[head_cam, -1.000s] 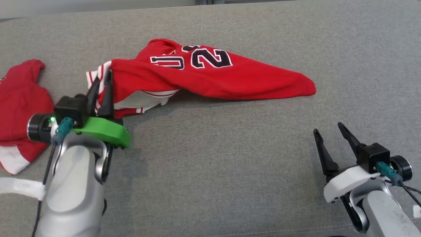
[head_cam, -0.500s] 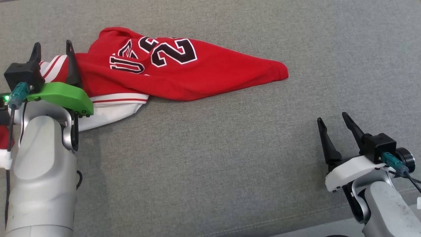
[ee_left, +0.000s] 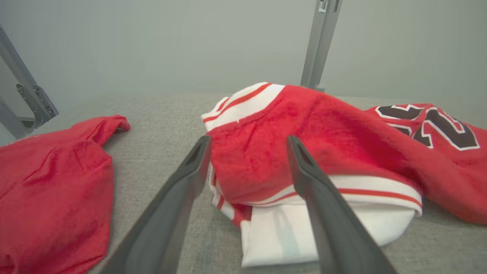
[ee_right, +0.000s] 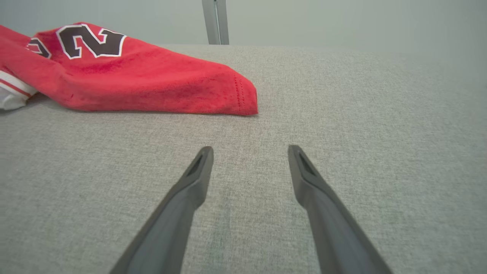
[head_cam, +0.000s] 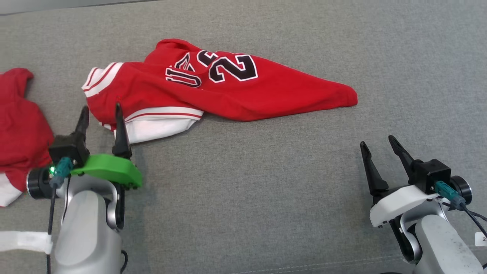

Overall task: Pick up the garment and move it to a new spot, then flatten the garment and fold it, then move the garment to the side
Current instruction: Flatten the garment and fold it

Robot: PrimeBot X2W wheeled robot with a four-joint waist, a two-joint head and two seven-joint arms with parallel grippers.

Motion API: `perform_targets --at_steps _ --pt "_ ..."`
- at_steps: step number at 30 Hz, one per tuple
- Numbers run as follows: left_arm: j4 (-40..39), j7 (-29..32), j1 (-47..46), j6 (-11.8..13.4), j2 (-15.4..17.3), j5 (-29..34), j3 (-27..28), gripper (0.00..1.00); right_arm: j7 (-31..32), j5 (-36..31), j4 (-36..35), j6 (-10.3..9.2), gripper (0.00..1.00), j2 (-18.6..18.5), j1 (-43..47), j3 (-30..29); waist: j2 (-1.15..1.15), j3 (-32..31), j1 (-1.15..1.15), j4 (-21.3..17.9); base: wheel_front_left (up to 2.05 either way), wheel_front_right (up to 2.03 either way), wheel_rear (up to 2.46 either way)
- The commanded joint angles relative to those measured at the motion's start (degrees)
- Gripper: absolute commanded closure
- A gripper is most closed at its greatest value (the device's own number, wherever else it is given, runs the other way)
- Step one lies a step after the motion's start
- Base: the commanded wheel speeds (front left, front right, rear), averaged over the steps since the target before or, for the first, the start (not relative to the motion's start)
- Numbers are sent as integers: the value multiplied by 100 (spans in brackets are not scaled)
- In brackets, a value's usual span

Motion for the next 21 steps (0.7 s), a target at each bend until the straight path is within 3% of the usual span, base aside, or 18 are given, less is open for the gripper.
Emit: perform_targets --at_steps 1,13,20,21 --pt "38 1 176 -45 -47 -59 4 0 -1 -31 2 -10 0 -16 63 4 0 -150 0 165 0 0 0" --pt "810 0 321 -104 -128 -231 76 0 -1 -7 -76 -10 0 -139 6 35 0 22 0 -149 0 0 0" --pt "846 -1 273 -94 -136 -198 151 0 -1 2 -110 -10 0 -134 36 -26 0 96 0 -253 0 0 0" --pt "842 -1 276 -102 -136 -196 154 7 -1 4 -109 -10 0 -134 39 -37 0 103 0 -257 0 0 0"
